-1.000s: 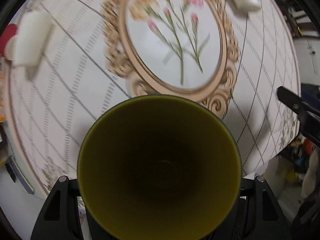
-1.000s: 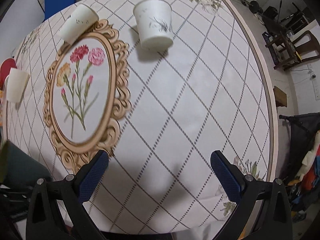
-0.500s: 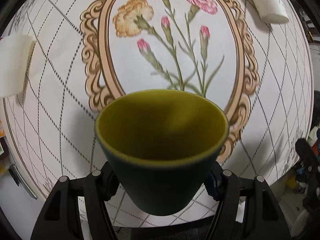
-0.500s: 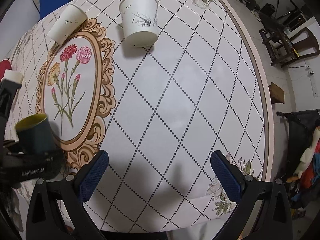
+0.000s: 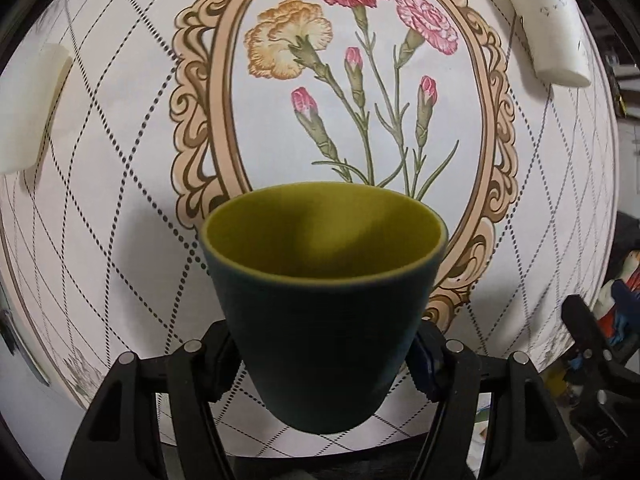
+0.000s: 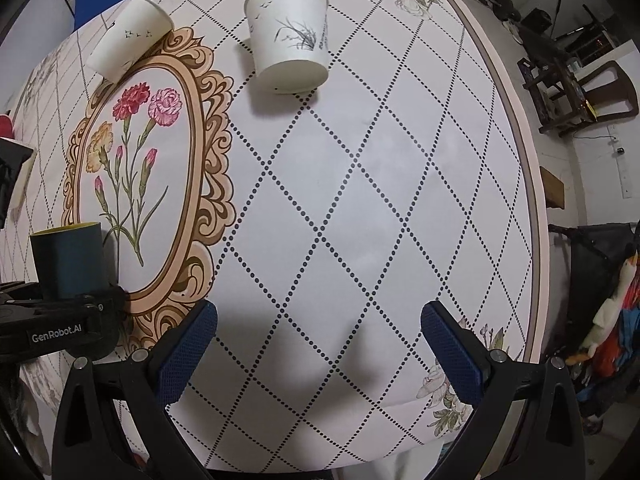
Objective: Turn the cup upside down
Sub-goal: 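Grasp the mug bottom-up with the right gripper while the left gripper releases it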
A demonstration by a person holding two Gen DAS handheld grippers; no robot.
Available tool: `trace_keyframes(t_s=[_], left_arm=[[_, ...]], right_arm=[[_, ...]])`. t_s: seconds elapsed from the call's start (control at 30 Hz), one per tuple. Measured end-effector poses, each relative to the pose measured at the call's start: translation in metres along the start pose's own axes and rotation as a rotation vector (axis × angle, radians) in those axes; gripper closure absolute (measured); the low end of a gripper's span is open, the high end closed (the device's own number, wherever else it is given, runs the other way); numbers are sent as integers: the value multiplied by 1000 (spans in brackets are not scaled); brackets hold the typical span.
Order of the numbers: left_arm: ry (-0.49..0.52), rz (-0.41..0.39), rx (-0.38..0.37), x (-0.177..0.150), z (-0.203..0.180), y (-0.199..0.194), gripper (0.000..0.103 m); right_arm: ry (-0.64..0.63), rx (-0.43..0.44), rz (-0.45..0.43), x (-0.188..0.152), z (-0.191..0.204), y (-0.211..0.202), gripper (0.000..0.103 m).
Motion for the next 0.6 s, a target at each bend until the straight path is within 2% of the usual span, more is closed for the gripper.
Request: trace_keyframes(t_s=[0.2,0.3,0.4,0.6], left_arm=[[-4,-23,0,-16,6,-15,35],[1,-37,-1,-13,-1,-19,26],[0,-55,2,-13,4,-29,22],[-6,-104,-3,-16,11,-65,21]], right_arm=[[-4,3,1,-3,9,-1,0],[-4,5,0,-4,12,-2,0],[-1,8,0,-5,13,-4,0],[13,22,-7,-9,14,-13,0]])
Point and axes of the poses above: each gripper's, at about its wrist camera, not at the fingertips, and y roughly the way its jaws point, z to its left, x to its top, the point moved 4 cm from there along y, roughly the way its jaws point, and after that the axes turned 1 degree about x, right-handed, at the moved point
